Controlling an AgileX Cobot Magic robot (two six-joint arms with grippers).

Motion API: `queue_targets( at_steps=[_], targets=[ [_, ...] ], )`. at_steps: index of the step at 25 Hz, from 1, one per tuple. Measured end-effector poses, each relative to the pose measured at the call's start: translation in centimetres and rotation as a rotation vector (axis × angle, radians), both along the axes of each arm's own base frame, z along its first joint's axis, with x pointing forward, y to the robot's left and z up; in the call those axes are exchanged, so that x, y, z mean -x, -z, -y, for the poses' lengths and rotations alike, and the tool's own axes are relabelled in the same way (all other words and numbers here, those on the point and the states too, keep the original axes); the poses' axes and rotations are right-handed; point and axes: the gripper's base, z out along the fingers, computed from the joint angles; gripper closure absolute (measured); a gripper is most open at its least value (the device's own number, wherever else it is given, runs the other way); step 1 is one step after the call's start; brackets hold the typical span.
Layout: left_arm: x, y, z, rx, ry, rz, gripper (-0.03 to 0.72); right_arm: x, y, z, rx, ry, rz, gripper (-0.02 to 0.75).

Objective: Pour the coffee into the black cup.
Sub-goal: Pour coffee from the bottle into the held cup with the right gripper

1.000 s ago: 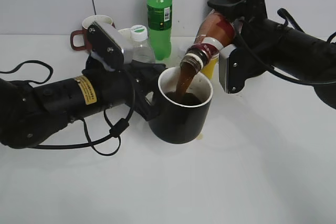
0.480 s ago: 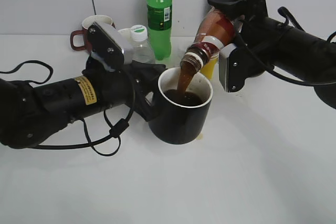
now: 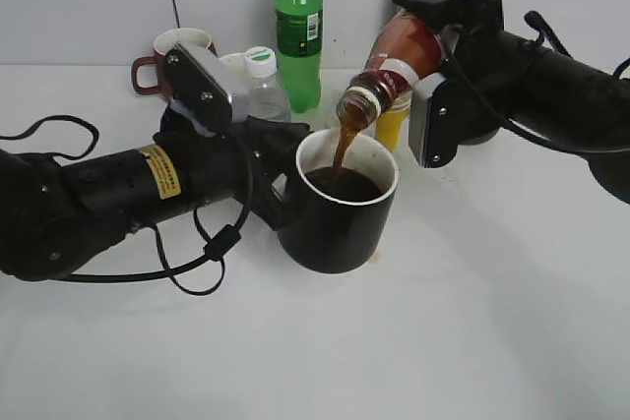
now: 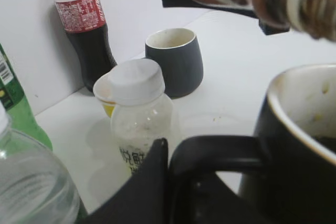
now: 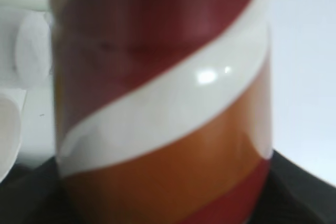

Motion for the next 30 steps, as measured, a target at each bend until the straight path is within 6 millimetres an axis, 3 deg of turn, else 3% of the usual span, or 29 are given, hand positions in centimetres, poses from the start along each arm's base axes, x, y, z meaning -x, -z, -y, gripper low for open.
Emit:
queue_targets(
  at_steps=[13, 19, 27, 30],
  targets=[
    [0.0, -0.3, 0.0, 0.035, -0.006, 0.017, 0.652, -0.3, 0.0, 0.4, -0.274, 0.052, -0.21, 0.234],
    [-0.1, -0.4, -0.2, 0.053, -0.035, 0.011, 0.652, -0.8, -0.1, 1.2, -0.576, 0.137, -0.374, 0.234],
    [1.4, -1.2, -3.4, 0.133, -0.225, -0.004, 0.652, -1.0, 0.0, 1.9, -1.054, 0.191, -0.634, 0.234],
    [2.1, -1.6, -5.3, 0.156, -0.309, 0.024, 0.652, -0.3, 1.0, 2.4, -1.168, 0.234, -0.72, 0.234]
  ],
)
